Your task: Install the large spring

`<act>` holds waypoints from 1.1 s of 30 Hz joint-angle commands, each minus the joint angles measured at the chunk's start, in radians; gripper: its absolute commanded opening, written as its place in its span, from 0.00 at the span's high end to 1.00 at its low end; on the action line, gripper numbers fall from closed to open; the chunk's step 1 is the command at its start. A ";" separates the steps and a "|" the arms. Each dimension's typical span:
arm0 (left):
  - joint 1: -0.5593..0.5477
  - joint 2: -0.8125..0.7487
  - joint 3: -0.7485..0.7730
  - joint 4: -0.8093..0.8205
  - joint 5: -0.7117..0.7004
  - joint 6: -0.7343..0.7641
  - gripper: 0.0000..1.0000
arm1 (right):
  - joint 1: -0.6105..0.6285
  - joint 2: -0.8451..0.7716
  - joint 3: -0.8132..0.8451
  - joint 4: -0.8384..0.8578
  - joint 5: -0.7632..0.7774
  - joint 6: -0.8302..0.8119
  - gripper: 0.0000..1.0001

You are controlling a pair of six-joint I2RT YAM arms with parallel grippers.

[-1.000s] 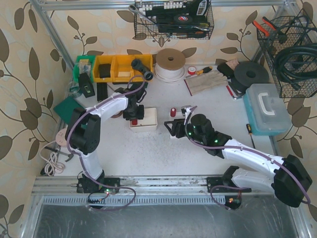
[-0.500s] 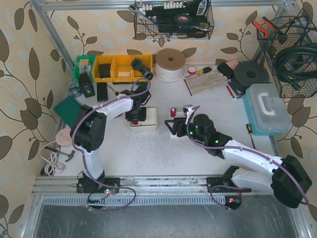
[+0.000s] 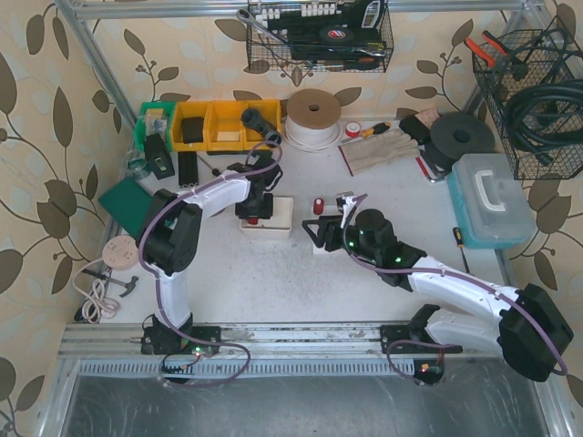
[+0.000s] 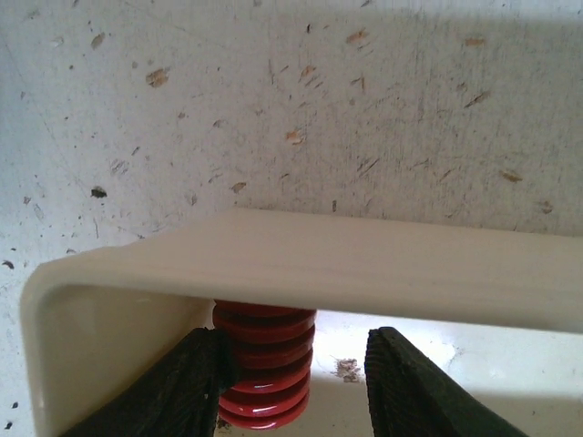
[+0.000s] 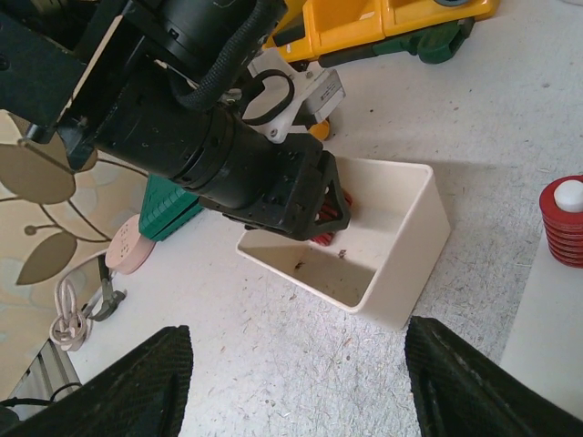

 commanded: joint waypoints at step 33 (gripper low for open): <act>-0.044 0.066 0.074 -0.049 0.086 -0.127 0.97 | -0.009 0.015 -0.012 0.040 -0.032 0.004 0.37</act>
